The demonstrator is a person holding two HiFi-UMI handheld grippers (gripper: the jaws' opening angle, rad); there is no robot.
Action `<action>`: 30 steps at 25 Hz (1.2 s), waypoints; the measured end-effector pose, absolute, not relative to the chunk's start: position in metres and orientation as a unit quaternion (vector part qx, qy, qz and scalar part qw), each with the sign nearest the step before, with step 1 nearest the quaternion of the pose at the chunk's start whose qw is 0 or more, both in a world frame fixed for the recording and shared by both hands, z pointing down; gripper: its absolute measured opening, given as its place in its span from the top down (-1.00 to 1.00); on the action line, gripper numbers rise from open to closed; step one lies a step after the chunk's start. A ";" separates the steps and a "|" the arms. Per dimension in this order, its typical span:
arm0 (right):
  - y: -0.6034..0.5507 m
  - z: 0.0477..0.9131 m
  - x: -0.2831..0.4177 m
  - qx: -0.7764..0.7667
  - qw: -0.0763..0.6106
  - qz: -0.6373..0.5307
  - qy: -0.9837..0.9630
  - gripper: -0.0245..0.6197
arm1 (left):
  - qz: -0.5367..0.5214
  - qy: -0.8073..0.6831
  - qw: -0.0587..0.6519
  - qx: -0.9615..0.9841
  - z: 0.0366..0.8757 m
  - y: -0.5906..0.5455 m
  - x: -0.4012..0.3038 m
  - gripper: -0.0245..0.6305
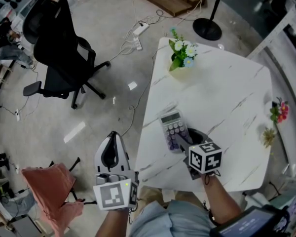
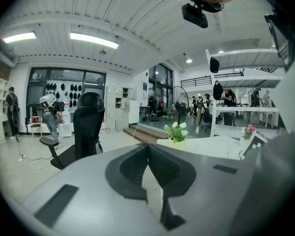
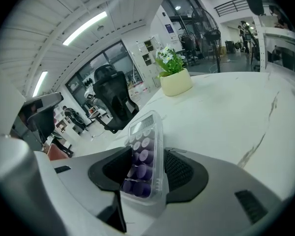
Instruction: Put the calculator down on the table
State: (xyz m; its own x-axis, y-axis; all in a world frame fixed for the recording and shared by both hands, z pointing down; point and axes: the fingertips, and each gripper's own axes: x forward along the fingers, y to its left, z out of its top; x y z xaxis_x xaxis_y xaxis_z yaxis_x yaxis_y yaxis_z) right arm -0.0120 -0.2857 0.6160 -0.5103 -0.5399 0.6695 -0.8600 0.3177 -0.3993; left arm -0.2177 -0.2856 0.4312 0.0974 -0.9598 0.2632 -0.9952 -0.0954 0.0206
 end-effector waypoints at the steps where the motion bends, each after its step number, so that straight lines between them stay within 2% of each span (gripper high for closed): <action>1: -0.286 0.618 -0.010 0.448 0.213 0.377 -0.782 0.23 | 0.092 -0.667 0.095 0.734 0.431 -0.286 -0.218 0.90; 10: -0.285 0.624 -0.005 0.442 0.204 0.382 -0.786 0.23 | 0.094 -0.667 0.096 0.733 0.431 -0.285 -0.212 0.90; 14: -0.289 0.595 -0.002 0.449 0.183 0.363 -0.796 0.24 | 0.089 -0.662 0.089 0.738 0.420 -0.283 -0.204 0.90; 24: -0.306 0.391 -0.001 0.490 0.078 0.149 -0.855 0.43 | 0.015 -0.629 0.033 0.776 0.322 -0.279 -0.150 0.90; 30: -0.285 0.294 0.007 0.513 0.037 0.047 -0.857 0.71 | -0.019 -0.614 -0.005 0.789 0.251 -0.265 -0.132 0.90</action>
